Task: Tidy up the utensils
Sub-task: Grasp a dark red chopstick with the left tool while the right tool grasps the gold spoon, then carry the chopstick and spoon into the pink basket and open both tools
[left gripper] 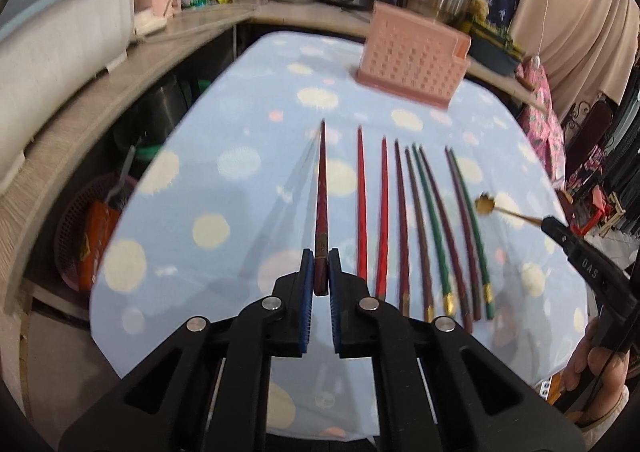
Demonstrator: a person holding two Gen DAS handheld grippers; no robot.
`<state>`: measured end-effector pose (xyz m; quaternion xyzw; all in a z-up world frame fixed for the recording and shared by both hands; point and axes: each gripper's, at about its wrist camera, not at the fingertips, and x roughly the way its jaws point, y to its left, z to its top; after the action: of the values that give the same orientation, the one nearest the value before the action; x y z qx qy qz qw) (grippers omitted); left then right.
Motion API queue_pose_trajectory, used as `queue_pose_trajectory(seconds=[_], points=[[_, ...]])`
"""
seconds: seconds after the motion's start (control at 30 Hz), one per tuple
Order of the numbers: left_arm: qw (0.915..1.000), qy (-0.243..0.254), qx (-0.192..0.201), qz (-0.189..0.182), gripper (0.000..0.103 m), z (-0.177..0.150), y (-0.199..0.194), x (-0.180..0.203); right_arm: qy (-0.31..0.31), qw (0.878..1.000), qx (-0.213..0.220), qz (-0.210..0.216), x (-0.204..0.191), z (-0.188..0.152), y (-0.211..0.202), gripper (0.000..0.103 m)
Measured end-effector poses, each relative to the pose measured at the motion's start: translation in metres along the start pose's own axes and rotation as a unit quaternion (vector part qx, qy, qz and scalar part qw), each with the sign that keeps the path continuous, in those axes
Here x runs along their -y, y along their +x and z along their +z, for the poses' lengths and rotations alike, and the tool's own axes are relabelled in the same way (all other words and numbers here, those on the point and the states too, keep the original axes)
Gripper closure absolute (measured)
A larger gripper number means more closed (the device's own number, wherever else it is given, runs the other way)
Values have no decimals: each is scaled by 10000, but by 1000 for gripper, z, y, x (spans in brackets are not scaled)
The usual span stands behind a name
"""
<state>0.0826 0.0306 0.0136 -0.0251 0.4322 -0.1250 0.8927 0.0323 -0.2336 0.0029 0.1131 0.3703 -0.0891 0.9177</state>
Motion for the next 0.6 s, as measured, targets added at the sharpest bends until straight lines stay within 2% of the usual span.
queue_pose_trajectory(seconds=[0.13,0.33,0.6], points=[[9989,70,446,78,96,40,-20,2,-47,9998,177,-10,4,21,-6,101],[9948,168,1001,60,96,106,-42,10,96,9991,366,189,12,57,-9,101],[9854,199,1691,-4,96,211,-63,36,99,9953,876,394,13,138,-11,101]])
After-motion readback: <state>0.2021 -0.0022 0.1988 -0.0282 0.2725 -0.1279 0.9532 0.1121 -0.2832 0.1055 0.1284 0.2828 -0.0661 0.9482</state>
